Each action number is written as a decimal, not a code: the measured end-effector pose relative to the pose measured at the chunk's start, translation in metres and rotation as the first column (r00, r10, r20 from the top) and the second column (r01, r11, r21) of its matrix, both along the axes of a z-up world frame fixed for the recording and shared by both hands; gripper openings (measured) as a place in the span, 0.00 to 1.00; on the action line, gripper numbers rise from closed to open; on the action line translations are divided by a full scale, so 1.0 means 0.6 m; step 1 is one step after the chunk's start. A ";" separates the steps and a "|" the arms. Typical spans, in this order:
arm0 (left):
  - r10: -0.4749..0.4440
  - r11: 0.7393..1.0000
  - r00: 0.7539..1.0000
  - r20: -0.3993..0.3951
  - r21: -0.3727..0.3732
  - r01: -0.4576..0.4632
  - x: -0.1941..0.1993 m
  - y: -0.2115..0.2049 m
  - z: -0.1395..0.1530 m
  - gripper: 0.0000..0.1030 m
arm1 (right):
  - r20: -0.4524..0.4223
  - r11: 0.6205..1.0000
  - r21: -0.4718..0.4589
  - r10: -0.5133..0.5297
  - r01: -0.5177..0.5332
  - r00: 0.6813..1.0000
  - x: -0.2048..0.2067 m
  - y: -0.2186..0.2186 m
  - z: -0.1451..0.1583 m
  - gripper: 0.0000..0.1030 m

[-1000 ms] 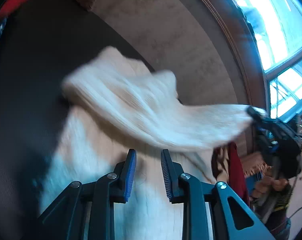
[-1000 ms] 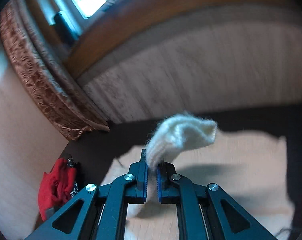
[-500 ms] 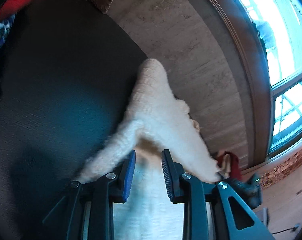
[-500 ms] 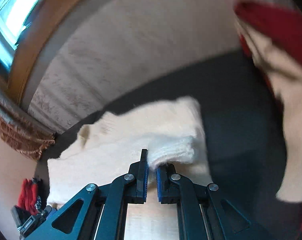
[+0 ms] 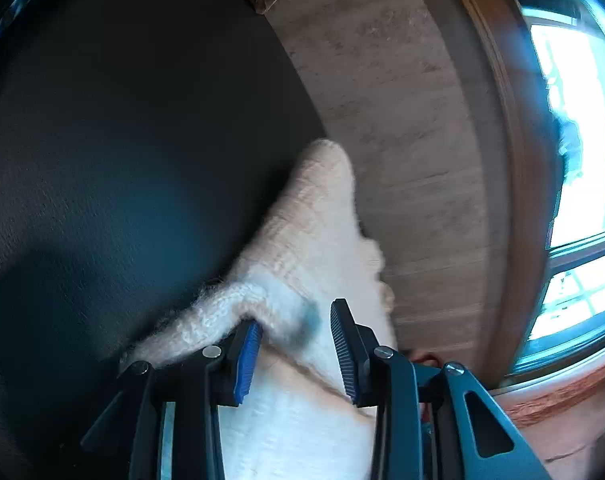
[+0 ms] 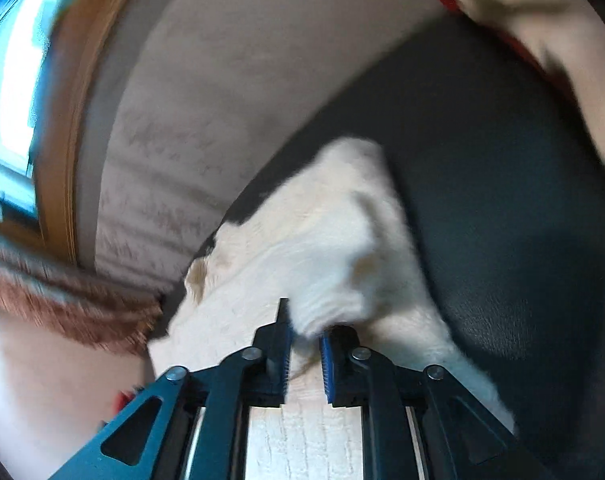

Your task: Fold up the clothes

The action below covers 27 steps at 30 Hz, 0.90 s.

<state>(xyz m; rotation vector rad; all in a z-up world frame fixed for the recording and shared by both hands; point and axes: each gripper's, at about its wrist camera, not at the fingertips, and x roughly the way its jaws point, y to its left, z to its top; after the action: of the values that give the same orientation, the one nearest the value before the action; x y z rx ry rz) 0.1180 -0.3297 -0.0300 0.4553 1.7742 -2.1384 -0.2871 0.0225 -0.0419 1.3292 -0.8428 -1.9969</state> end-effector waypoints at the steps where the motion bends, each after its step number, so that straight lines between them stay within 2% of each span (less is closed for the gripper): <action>1: 0.008 1.000 1.000 -0.002 -0.004 -0.008 0.001 -0.001 0.001 0.11 | -0.002 1.000 0.001 -0.006 0.006 1.000 -0.001 -0.001 -0.001 0.14; 2: 0.016 1.000 1.000 -0.004 -0.009 -0.016 0.003 -0.001 0.003 0.05 | -0.015 1.000 0.000 -0.001 0.001 1.000 -0.001 -0.008 0.005 0.14; 4: 0.032 0.999 0.999 -0.007 -0.018 -0.032 0.005 -0.003 0.006 0.05 | -0.045 1.000 -0.003 0.013 -0.013 0.999 -0.002 -0.025 0.021 0.09; 6: 0.048 0.998 0.999 -0.011 -0.027 -0.048 0.008 -0.004 0.008 0.05 | -0.151 0.998 0.019 0.061 -0.059 0.987 0.006 -0.046 0.067 0.09; 8: 0.063 0.997 0.998 -0.016 -0.036 -0.064 0.015 -0.008 0.011 0.05 | -0.277 0.994 -0.009 0.105 -0.112 0.955 0.025 -0.056 0.119 0.09; 10: 0.056 0.997 0.998 0.009 -0.049 -0.056 0.019 -0.011 0.006 0.05 | -0.395 0.988 0.064 0.155 -0.141 0.906 0.043 -0.064 0.148 0.09; 13: 0.031 0.998 0.997 0.076 -0.049 -0.027 0.007 -0.009 -0.007 0.05 | -0.272 0.973 0.184 0.188 -0.141 0.944 0.019 -0.068 0.090 0.09; 16: 0.023 0.998 0.992 0.121 -0.063 -0.015 -0.003 -0.003 -0.009 0.06 | -0.167 0.969 0.217 0.156 -0.118 0.974 0.007 -0.056 0.032 0.09; 18: 0.017 0.998 0.990 0.141 -0.069 -0.007 -0.001 -0.002 -0.008 0.09 | -0.172 0.967 0.227 0.157 -0.116 0.972 0.010 -0.059 0.032 0.09; 21: -0.001 0.999 0.988 0.155 -0.050 0.009 0.010 -0.001 -0.002 0.12 | -0.182 0.964 0.241 0.158 -0.112 0.970 0.015 -0.061 0.039 0.15; 23: -0.003 0.998 0.982 0.187 -0.054 0.013 0.025 0.007 0.010 0.13 | -0.191 0.961 0.260 0.148 -0.096 0.970 0.019 -0.054 0.047 0.24; 25: 0.002 0.995 0.980 0.197 -0.098 0.018 0.030 0.015 0.027 0.13 | -0.229 0.950 0.305 0.137 -0.063 0.964 0.029 -0.034 0.059 0.36; 27: 0.016 0.984 0.978 0.209 -0.178 0.022 0.034 0.026 0.052 0.13 | -0.304 0.932 0.362 0.139 -0.020 0.942 0.046 -0.019 0.083 0.37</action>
<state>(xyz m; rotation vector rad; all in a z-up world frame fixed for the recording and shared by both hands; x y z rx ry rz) 0.1385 -0.3144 0.0012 0.6107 1.4538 -2.1398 -0.2595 0.0109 0.0079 1.1443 -0.2754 -2.2919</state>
